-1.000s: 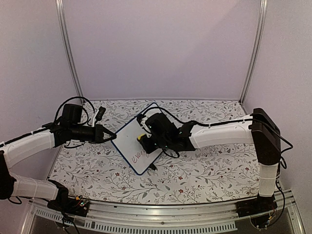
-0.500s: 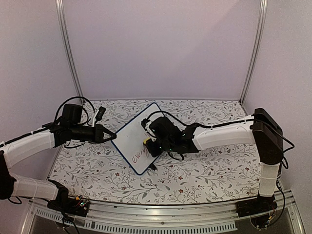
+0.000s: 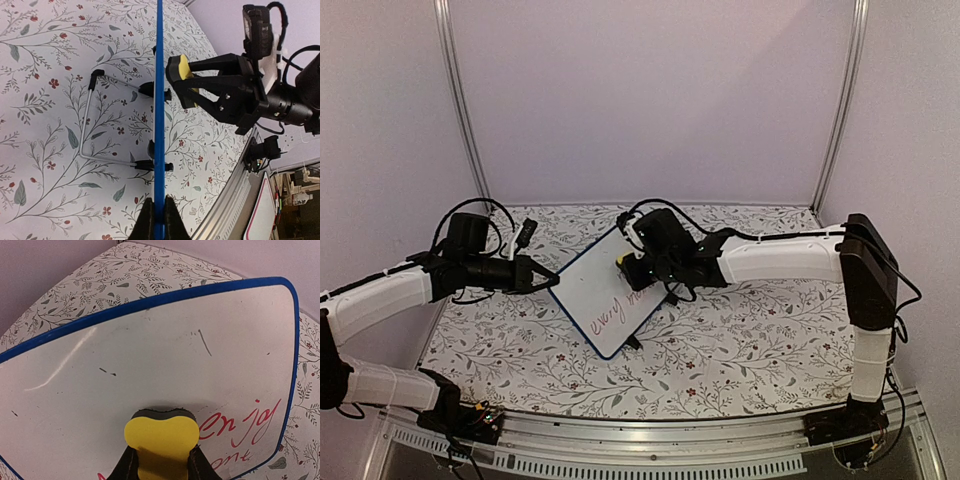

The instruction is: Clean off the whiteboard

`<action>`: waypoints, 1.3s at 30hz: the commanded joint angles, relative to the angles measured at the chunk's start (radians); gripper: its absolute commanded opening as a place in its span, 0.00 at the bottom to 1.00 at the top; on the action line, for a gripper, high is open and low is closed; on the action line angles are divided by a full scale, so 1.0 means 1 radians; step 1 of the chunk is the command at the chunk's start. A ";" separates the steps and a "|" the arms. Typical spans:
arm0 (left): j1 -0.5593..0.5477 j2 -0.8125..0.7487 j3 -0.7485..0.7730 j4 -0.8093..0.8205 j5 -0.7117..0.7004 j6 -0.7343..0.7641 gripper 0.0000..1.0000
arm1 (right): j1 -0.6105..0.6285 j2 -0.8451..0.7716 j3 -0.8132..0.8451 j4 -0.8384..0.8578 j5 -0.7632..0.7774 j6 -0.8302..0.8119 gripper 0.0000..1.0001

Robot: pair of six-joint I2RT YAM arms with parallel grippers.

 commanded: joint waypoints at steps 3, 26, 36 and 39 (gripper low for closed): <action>-0.005 -0.015 -0.001 0.019 0.036 0.015 0.00 | 0.004 0.014 -0.040 -0.001 -0.063 0.001 0.20; -0.003 -0.008 0.000 0.019 0.038 0.015 0.00 | 0.029 -0.043 -0.155 0.020 -0.066 0.013 0.20; -0.003 -0.011 -0.002 0.018 0.035 0.015 0.00 | 0.027 0.009 -0.010 -0.009 -0.039 -0.019 0.20; -0.003 -0.011 -0.002 0.018 0.034 0.015 0.00 | 0.026 0.021 0.024 -0.013 -0.033 -0.027 0.20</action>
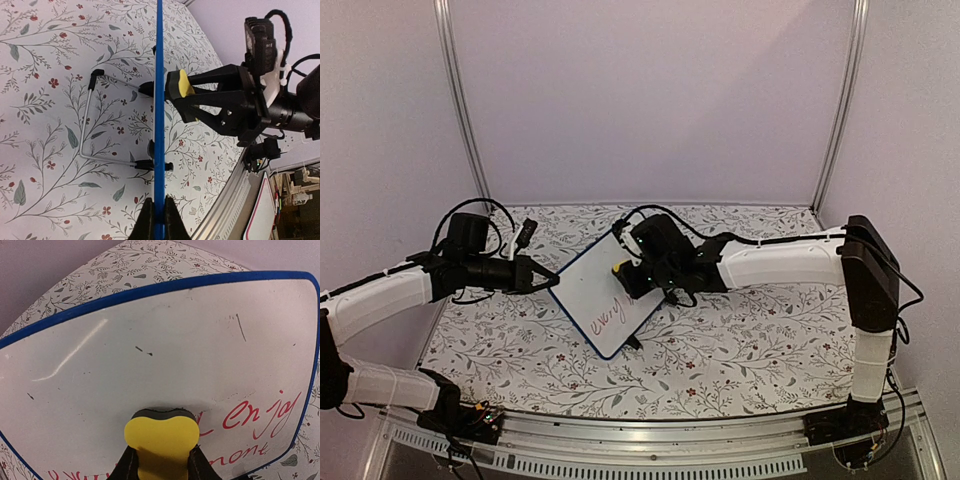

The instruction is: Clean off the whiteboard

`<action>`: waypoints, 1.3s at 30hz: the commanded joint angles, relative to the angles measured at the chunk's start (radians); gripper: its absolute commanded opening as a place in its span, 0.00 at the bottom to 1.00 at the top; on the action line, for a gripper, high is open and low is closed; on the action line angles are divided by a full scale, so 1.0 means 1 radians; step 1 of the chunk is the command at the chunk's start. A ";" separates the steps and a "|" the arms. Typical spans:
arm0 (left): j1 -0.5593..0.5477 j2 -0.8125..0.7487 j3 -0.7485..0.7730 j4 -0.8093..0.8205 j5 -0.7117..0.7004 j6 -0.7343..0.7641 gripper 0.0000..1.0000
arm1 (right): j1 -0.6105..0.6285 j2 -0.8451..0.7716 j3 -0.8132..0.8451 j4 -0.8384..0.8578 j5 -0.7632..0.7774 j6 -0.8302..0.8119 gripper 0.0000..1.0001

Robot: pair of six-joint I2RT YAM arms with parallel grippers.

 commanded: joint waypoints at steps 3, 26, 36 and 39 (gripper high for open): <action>-0.002 -0.013 -0.002 0.019 0.034 0.015 0.00 | 0.001 0.038 0.063 -0.020 0.012 -0.024 0.20; -0.002 -0.008 -0.001 0.021 0.037 0.015 0.00 | -0.005 -0.024 -0.073 0.009 0.011 0.004 0.20; -0.003 -0.012 -0.002 0.020 0.038 0.016 0.00 | -0.028 0.002 0.026 -0.014 0.035 -0.018 0.21; -0.002 -0.011 0.000 0.021 0.038 0.015 0.00 | -0.030 0.005 0.011 -0.015 0.039 -0.015 0.21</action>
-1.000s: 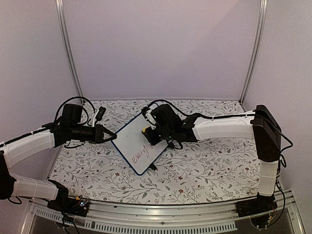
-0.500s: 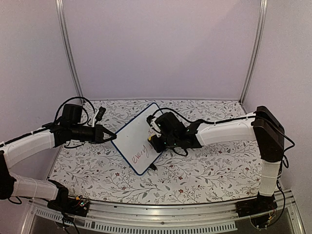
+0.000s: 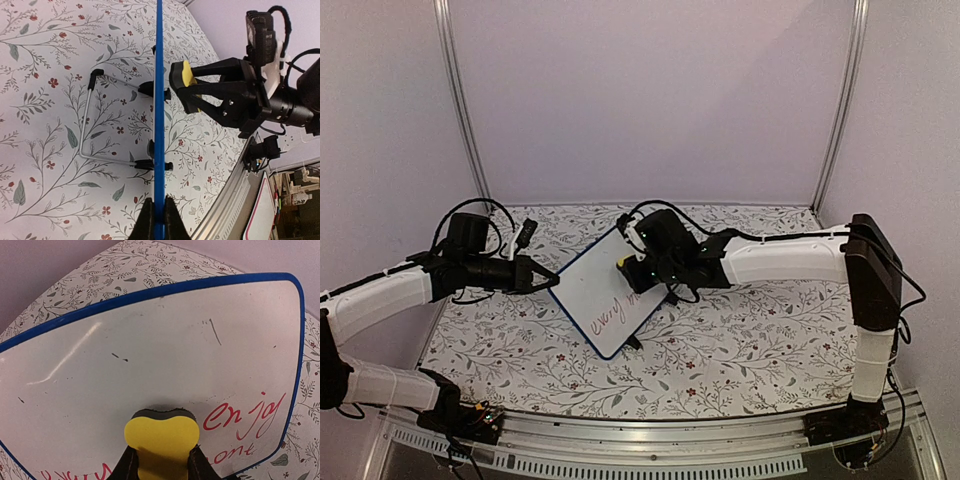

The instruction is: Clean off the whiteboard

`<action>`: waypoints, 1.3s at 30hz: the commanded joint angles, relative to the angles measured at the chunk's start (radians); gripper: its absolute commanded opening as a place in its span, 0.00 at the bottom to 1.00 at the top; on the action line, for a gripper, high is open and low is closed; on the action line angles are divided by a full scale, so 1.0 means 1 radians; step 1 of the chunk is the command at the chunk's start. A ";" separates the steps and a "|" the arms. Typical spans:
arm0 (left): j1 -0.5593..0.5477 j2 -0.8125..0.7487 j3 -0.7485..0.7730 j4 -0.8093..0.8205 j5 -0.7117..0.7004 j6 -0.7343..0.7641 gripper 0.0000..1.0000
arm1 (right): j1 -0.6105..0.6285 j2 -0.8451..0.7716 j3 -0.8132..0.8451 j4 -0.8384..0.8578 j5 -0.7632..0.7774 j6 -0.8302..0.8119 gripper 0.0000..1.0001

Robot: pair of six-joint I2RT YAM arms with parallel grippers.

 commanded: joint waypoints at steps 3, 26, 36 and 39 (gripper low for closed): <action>-0.004 -0.011 -0.001 0.022 0.035 0.016 0.00 | -0.009 0.017 -0.029 -0.005 0.024 0.003 0.21; -0.004 -0.011 -0.003 0.022 0.039 0.016 0.00 | -0.013 0.004 -0.063 0.026 0.018 0.018 0.21; -0.004 -0.015 -0.003 0.023 0.037 0.016 0.00 | -0.032 0.043 0.012 0.013 0.003 0.005 0.21; -0.002 -0.016 -0.003 0.023 0.037 0.016 0.00 | -0.032 0.047 -0.007 0.013 0.000 0.008 0.20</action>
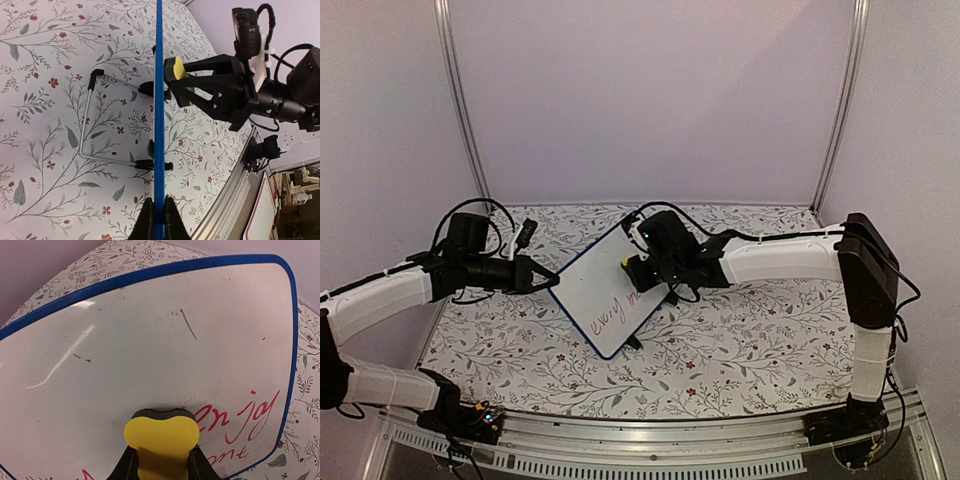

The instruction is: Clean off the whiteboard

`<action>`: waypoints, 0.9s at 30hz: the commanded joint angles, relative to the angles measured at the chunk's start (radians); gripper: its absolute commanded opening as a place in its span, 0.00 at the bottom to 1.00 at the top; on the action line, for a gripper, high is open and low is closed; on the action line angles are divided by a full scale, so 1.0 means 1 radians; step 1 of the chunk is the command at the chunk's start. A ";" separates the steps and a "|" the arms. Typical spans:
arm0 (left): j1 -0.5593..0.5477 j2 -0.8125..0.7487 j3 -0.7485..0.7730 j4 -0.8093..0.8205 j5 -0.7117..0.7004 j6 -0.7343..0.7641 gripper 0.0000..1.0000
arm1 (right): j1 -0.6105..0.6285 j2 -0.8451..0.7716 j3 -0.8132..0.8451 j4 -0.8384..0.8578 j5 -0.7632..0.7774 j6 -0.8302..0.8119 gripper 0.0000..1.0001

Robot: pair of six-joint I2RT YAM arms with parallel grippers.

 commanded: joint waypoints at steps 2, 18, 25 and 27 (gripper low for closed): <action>-0.004 -0.016 -0.003 0.022 0.038 0.016 0.00 | -0.005 0.023 -0.017 -0.005 -0.013 0.001 0.21; -0.003 -0.013 -0.003 0.022 0.038 0.016 0.00 | -0.005 -0.013 -0.114 0.024 -0.018 0.026 0.20; -0.003 -0.014 -0.003 0.022 0.038 0.016 0.00 | -0.005 -0.035 -0.147 0.027 -0.020 0.036 0.20; -0.003 -0.014 -0.003 0.021 0.039 0.016 0.00 | -0.005 -0.042 -0.159 0.029 -0.017 0.038 0.20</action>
